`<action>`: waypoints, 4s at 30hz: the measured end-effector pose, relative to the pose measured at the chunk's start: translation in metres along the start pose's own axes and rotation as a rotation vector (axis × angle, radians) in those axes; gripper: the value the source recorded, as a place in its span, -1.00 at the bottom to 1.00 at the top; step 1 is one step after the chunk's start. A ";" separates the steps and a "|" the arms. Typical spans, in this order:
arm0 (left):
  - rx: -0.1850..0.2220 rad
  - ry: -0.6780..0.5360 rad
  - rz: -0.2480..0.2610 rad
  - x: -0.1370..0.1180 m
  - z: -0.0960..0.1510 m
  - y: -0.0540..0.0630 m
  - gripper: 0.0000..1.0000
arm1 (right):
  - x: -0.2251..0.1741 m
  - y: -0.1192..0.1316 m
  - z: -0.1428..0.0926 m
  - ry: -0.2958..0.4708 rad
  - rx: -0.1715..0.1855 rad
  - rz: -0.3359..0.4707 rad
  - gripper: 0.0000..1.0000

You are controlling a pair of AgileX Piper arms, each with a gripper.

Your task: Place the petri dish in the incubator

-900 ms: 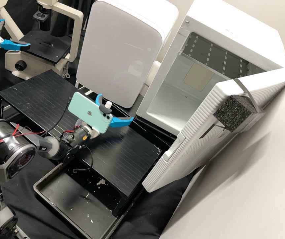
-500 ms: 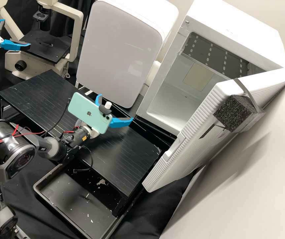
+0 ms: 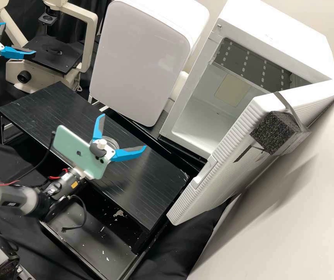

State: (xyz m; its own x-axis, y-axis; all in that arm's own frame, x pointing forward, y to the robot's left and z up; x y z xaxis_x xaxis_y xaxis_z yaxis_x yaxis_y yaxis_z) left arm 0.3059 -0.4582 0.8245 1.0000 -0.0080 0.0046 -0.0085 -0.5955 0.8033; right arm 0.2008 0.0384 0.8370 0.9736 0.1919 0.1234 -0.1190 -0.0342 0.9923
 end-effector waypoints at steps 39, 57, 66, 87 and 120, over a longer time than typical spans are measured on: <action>0.000 0.000 0.000 0.000 0.000 0.000 1.00 | -0.012 -0.042 0.028 -0.157 -0.036 -0.173 1.00; 0.000 0.000 0.000 0.000 0.000 0.000 1.00 | -0.006 -0.045 0.029 -0.151 -0.024 -0.190 -1.00; 0.000 0.000 0.000 0.000 0.000 0.000 1.00 | -0.004 -0.046 0.030 -0.147 -0.024 -0.192 -1.00; 0.000 0.000 0.000 0.000 0.000 0.000 1.00 | -0.001 -0.039 0.035 -0.131 0.009 -0.192 -1.00; 0.000 0.000 0.000 0.000 0.000 0.000 1.00 | 0.133 0.087 0.103 -0.162 -0.036 0.337 -1.00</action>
State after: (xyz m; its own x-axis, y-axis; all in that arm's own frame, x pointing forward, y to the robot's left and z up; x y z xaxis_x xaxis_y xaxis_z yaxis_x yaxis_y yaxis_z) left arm 0.3059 -0.4582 0.8245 1.0000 -0.0080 0.0046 -0.0085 -0.5955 0.8033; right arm 0.3399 -0.0404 0.9389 0.8964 0.0183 0.4429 -0.4421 -0.0341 0.8963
